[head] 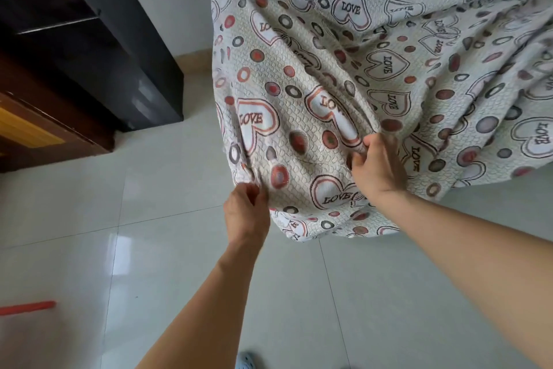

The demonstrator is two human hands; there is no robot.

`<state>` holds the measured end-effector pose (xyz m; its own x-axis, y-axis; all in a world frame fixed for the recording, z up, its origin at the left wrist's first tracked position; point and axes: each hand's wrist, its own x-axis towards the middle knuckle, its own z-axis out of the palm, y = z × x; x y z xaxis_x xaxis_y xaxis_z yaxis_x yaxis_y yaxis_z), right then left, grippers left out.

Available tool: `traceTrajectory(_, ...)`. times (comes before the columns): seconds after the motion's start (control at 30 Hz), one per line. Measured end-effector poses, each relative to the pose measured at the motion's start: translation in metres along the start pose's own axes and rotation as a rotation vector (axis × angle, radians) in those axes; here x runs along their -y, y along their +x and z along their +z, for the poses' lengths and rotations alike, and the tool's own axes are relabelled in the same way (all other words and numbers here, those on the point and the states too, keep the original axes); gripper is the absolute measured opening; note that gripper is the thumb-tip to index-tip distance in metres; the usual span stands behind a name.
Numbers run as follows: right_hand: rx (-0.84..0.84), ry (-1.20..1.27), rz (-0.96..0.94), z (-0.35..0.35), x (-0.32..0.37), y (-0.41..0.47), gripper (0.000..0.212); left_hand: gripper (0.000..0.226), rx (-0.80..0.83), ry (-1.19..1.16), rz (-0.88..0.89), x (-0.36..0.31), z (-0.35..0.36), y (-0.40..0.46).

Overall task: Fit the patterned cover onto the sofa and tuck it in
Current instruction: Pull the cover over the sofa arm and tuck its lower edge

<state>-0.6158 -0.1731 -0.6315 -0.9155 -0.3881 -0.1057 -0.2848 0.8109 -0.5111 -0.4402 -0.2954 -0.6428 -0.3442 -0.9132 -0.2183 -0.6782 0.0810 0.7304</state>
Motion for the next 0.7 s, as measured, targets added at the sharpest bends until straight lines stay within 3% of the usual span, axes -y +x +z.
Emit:
traceTrajectory(0.17, 0.044, 0.005, 0.011, -0.002, -0.001, 0.004, 0.024, 0.001, 0.113, 0.149, 0.045, 0.004, -0.004, 0.005)
traceTrajectory(0.23, 0.044, 0.036, 0.008, -0.002, -0.006, 0.006, 0.022, 0.006, 0.145, -0.052, -0.044, 0.003, -0.007, 0.01)
traceTrajectory(0.33, -0.034, 0.1, 0.092, -0.001, -0.017, 0.009, 0.027, 0.037, 0.132, -0.493, -0.222, -0.003, -0.007, 0.005)
traceTrajectory(0.4, -0.063, 0.122, 0.212, 0.001, -0.022, 0.012, 0.031, 0.053, 0.104, -0.45, -0.252, -0.008, 0.001, 0.009)
traceTrajectory(0.47, -0.014, 0.113, 0.332, 0.003, -0.024, 0.018, 0.036, 0.054, 0.074, -0.386, -0.263, -0.015, 0.008, 0.018)
traceTrajectory(0.6, 0.105, 0.079, 0.331, 0.003, -0.029, 0.03, 0.027, 0.033, 0.026, -0.247, -0.227, -0.019, 0.002, 0.024)
traceTrajectory(0.7, 0.039, 0.089, 0.398, -0.007, -0.037, 0.035, 0.024, 0.028, -0.014, -0.19, -0.162, -0.012, -0.01, 0.028)
